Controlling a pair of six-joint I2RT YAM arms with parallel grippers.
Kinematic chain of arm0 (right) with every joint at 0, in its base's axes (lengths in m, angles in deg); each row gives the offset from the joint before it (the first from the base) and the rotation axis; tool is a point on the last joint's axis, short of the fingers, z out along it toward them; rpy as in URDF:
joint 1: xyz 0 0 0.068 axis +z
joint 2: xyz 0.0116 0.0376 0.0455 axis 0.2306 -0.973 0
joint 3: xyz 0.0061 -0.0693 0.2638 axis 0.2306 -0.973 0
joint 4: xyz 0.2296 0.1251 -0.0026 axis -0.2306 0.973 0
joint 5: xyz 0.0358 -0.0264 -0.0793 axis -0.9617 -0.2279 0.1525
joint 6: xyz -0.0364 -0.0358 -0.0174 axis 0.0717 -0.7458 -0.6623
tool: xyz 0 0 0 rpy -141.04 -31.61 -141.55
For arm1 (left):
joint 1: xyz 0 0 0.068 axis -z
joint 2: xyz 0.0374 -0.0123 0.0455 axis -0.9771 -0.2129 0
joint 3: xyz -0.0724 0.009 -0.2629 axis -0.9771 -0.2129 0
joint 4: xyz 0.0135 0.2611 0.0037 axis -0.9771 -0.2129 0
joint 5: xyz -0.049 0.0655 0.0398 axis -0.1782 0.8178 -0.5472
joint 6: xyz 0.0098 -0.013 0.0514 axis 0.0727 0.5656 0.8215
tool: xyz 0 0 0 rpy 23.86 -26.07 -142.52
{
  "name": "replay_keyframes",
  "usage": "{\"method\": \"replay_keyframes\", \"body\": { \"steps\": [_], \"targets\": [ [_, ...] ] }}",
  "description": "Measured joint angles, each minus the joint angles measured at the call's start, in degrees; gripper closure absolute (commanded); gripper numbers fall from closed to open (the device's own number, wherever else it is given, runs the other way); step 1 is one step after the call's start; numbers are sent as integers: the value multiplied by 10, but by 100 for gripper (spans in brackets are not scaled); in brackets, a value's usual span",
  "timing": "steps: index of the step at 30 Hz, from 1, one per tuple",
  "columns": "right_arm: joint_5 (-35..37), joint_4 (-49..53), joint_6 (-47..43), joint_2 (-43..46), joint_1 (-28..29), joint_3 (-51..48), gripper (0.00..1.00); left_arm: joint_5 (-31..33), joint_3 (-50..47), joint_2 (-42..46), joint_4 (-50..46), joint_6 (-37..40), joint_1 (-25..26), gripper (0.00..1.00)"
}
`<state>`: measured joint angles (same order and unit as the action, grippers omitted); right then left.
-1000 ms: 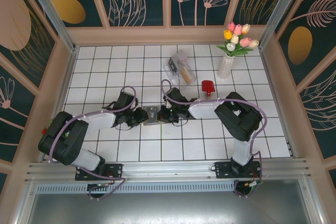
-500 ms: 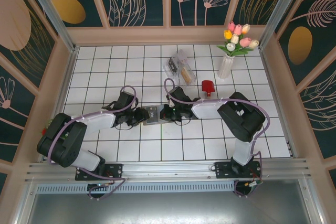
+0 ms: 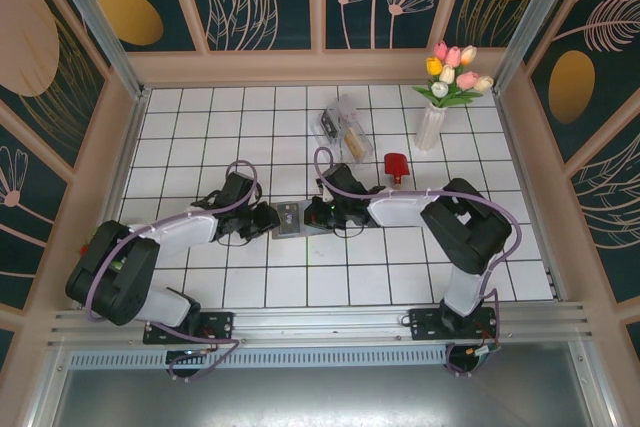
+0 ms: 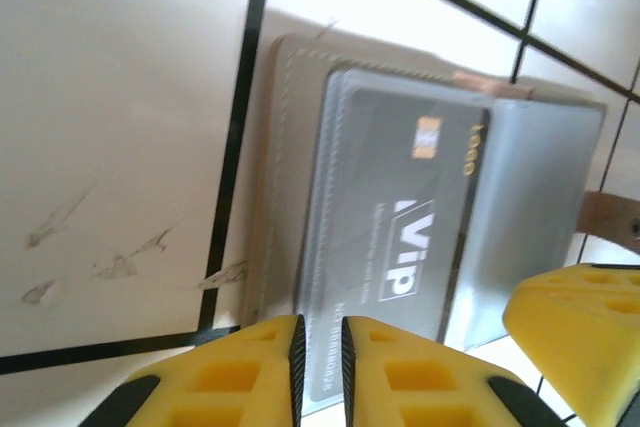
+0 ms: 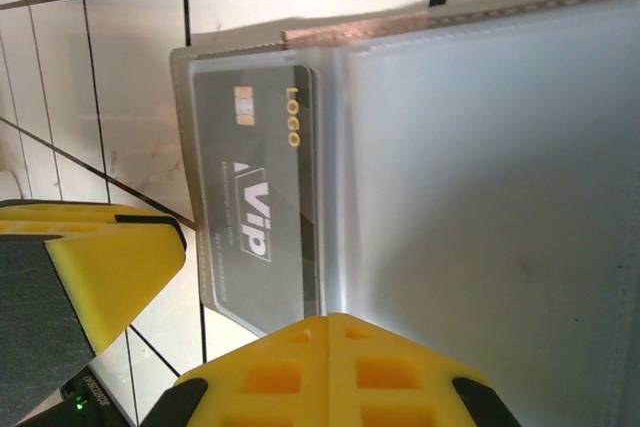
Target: Take the credit cards out of the card holder
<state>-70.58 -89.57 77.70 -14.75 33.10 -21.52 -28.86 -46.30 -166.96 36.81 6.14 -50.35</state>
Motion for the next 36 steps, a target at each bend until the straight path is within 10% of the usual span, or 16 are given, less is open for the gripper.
{"method": "replay_keyframes", "body": {
  "steps": [36],
  "targets": [
    [-19,-4,2,-63,0,47,78,-12,2,-45,24,6,-3,94]
  ]
}}
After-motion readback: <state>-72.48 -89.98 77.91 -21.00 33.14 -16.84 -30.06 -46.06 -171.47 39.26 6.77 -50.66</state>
